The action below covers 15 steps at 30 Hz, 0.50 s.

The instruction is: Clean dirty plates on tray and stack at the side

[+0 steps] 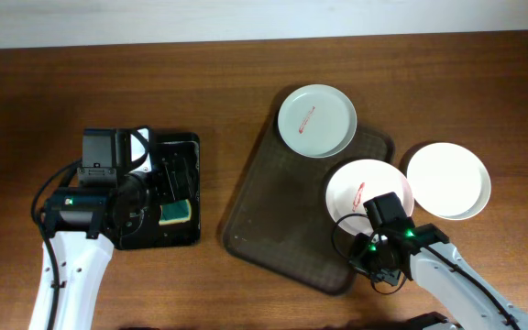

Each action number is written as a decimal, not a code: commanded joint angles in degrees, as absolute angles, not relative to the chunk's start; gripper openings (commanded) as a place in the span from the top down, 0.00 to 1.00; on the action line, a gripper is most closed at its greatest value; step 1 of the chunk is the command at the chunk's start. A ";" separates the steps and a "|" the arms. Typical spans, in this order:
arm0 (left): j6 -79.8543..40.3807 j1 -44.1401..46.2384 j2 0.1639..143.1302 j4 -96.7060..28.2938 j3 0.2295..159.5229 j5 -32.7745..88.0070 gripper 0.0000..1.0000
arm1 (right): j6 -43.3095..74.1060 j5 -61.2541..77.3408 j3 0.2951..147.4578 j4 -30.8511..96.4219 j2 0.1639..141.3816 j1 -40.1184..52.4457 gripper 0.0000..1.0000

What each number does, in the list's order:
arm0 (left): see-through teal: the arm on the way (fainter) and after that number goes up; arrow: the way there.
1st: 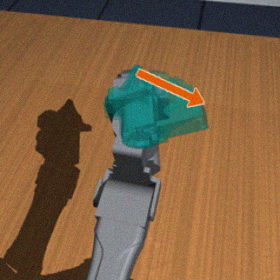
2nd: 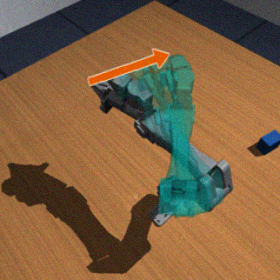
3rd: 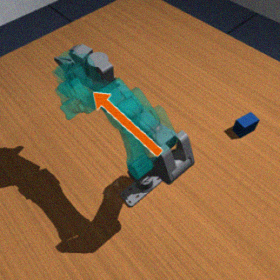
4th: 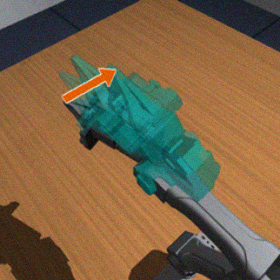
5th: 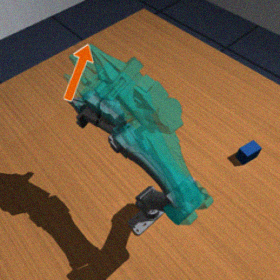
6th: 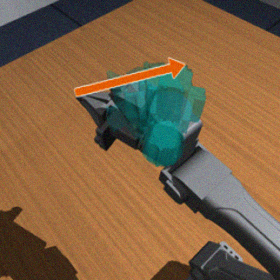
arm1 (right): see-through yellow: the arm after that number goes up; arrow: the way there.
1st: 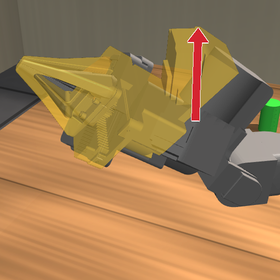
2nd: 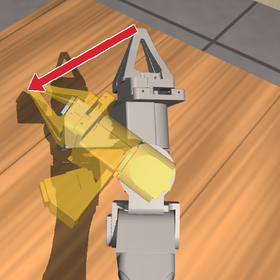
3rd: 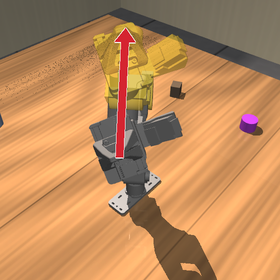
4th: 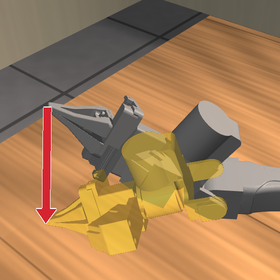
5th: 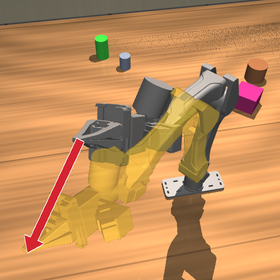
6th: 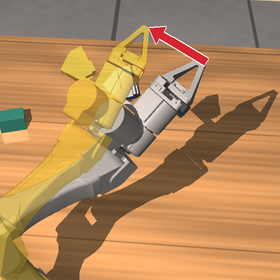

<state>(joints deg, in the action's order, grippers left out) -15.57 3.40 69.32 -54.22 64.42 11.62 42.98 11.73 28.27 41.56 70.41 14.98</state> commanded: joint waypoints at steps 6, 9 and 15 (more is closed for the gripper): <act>-14.66 3.20 68.88 -54.13 65.10 12.05 0.01 | 43.07 3.05 27.55 40.62 70.94 14.59 0.96; -14.66 3.20 68.88 -54.13 65.10 12.05 0.01 | 35.53 -2.31 27.55 39.53 70.94 14.59 0.96; -14.66 3.20 68.88 -54.13 65.10 12.05 0.01 | 26.35 -2.28 27.55 35.22 70.94 14.59 0.96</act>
<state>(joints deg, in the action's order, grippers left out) -15.57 3.40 69.32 -54.22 64.42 11.62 32.08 3.40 28.29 35.29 70.02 14.98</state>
